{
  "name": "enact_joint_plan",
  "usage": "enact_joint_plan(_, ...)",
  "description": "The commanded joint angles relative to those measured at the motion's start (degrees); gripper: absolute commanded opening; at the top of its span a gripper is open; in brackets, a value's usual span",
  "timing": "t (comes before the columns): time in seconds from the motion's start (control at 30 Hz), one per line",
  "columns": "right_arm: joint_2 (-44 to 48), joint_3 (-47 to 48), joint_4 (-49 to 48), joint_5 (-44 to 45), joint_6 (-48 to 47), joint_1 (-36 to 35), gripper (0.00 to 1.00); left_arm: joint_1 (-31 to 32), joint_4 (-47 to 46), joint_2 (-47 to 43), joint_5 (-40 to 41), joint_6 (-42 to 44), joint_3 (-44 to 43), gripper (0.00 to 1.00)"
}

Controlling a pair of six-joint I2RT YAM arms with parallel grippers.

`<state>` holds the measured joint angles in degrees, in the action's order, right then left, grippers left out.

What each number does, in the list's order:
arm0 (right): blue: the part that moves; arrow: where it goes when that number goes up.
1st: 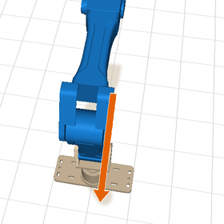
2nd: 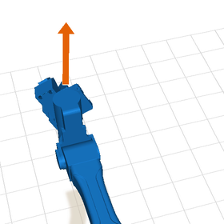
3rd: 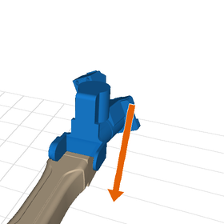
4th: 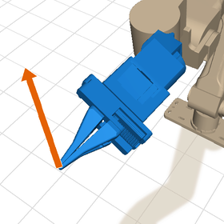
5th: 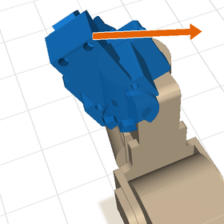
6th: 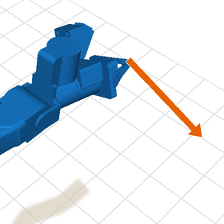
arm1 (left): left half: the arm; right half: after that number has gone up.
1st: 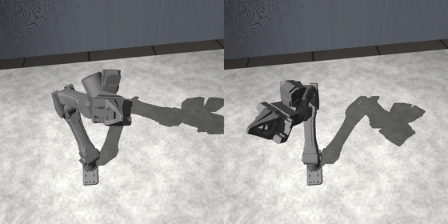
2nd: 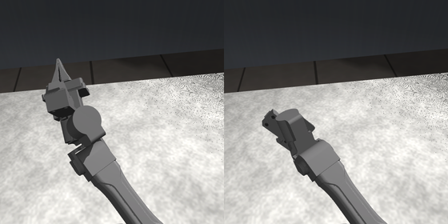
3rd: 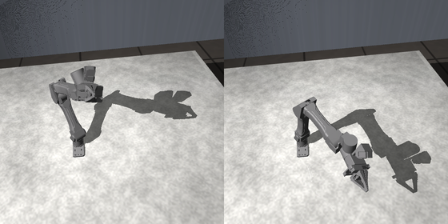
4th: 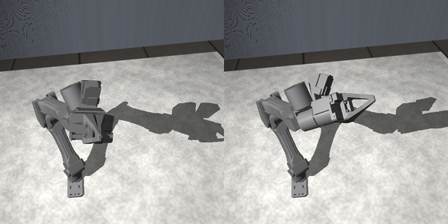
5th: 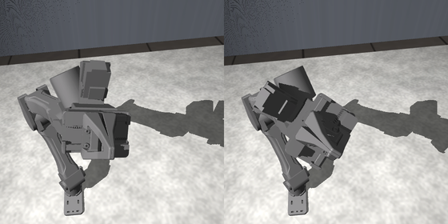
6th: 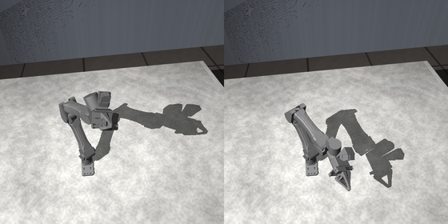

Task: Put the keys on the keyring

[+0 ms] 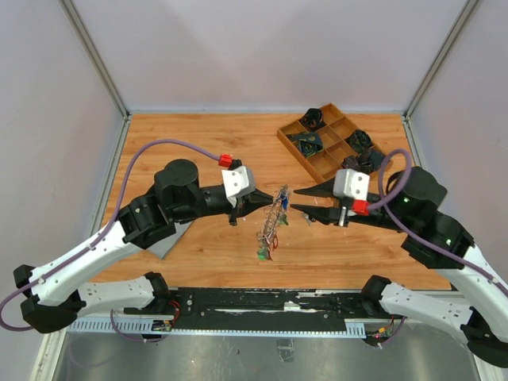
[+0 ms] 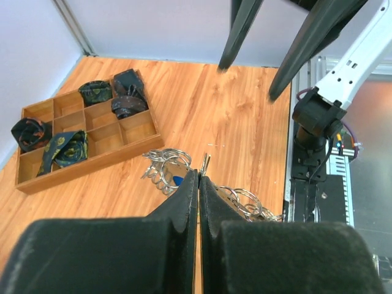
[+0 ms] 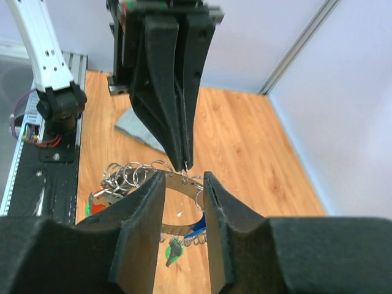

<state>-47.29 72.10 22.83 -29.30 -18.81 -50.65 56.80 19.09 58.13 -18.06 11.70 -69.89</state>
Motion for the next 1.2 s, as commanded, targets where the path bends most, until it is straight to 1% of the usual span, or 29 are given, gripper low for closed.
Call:
enact_joint_plan(0.0,3.2,-1.7,-7.1,4.4,3.2,-2.0,0.34,0.1,-9.4,-3.7,2.0,-1.9,2.2,0.00)
enact_joint_plan(0.17,4.2,-2.7,-7.2,11.5,4.8,-2.0,0.39,0.2,-10.6,-4.6,3.9,-3.5,3.0,0.00)
enact_joint_plan(0.3,4.0,-2.8,-4.9,20.3,9.1,-1.9,0.40,0.2,-12.3,-5.5,4.1,-4.6,4.2,0.01)
enact_joint_plan(0.43,2.4,-1.2,1.0,29.6,15.7,-1.9,0.42,0.2,-11.7,-5.2,5.3,-4.8,4.3,0.01)
enact_joint_plan(0.53,0.3,0.0,5.7,33.2,19.9,-1.6,0.42,0.1,-10.9,-4.6,7.8,-4.9,4.4,0.01)
enact_joint_plan(0.63,-2.3,1.3,10.4,33.4,23.5,0.3,0.43,0.1,-10.2,-4.3,9.1,-5.0,4.9,0.01)
enact_joint_plan(0.7,-4.5,2.2,14.9,32.9,26.1,3.2,0.43,0.1,-9.8,-4.5,9.6,-5.3,5.1,0.01)
enact_joint_plan(0.8,-7.3,1.5,18.5,27.3,30.9,10.4,0.43,0.1,-9.3,-4.9,10.3,-5.5,5.5,0.01)
enact_joint_plan(0.87,-8.4,-0.3,19.5,25.3,33.5,15.1,0.43,0.1,-8.5,-5.2,10.9,-5.4,5.6,0.01)
enact_joint_plan(0.97,-10.2,-3.8,19.3,26.5,36.6,18.7,0.42,0.1,-7.6,-5.8,11.8,-5.4,5.8,0.01)
enact_joint_plan(1.17,-13.7,-14.2,10.8,26.3,40.8,19.1,0.43,0.1,-6.9,-5.5,12.2,-6.0,6.0,0.01)
